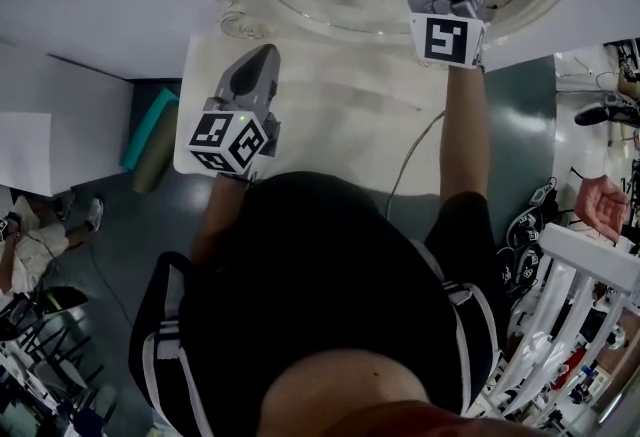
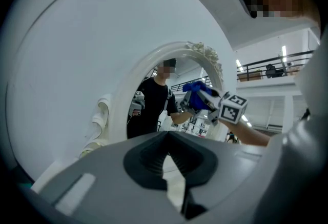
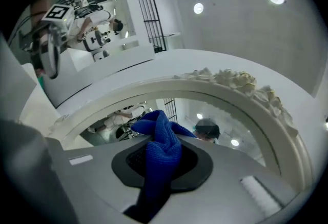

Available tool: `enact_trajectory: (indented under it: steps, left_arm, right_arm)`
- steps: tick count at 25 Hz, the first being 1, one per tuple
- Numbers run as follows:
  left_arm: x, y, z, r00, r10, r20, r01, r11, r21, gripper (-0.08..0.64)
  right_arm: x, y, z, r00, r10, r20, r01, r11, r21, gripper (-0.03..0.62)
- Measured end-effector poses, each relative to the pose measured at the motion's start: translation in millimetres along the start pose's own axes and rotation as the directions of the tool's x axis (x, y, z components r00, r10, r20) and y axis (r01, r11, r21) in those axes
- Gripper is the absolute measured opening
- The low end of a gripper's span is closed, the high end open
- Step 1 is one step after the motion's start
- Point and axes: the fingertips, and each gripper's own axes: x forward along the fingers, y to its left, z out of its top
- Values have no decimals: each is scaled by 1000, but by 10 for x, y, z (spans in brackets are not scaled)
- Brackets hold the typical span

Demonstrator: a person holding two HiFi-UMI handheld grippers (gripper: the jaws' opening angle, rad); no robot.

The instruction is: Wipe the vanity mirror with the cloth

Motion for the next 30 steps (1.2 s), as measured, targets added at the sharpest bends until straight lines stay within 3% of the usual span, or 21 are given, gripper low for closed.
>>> enact_trajectory:
  steps: [3,7,13,18,23,26,30]
  left_arm:
    - [72,58,-77,1000,5,-12,-5,1000,1,8]
    - [125,40,-163,999,12,-31,-12,1000,-7,8]
    - [133,31,-253,998,17,-57,-18,1000,-15,8]
    - [120,65,-399,996,40,-80,-42,999,-27,8]
    - [131,54,-441,994,50,-100,-53,998,-25,8]
    - [125,61,-465,993,54,-108,-57,998,-19,8]
    - [91,27,-476,993,51,-109,-53,998,-17,8]
  right_arm:
    - [-74,619,-328,997,75,6,-75,996,-48,48]
    - [-288,1451,-836,972,224,-65,-231,961,-152,48]
    - [-549,2299,-1365,915,376,-150,-395,909,-131,48]
    - [-781,2799,-1739,858,465,-218,-493,865,-94,48]
    - [-877,3028,-1920,808,526,-264,-552,833,-29,46]
    - [-926,3171,-2037,759,568,-316,-604,797,-19,46]
    - [-922,3196,-2098,739,582,-339,-608,793,35,47]
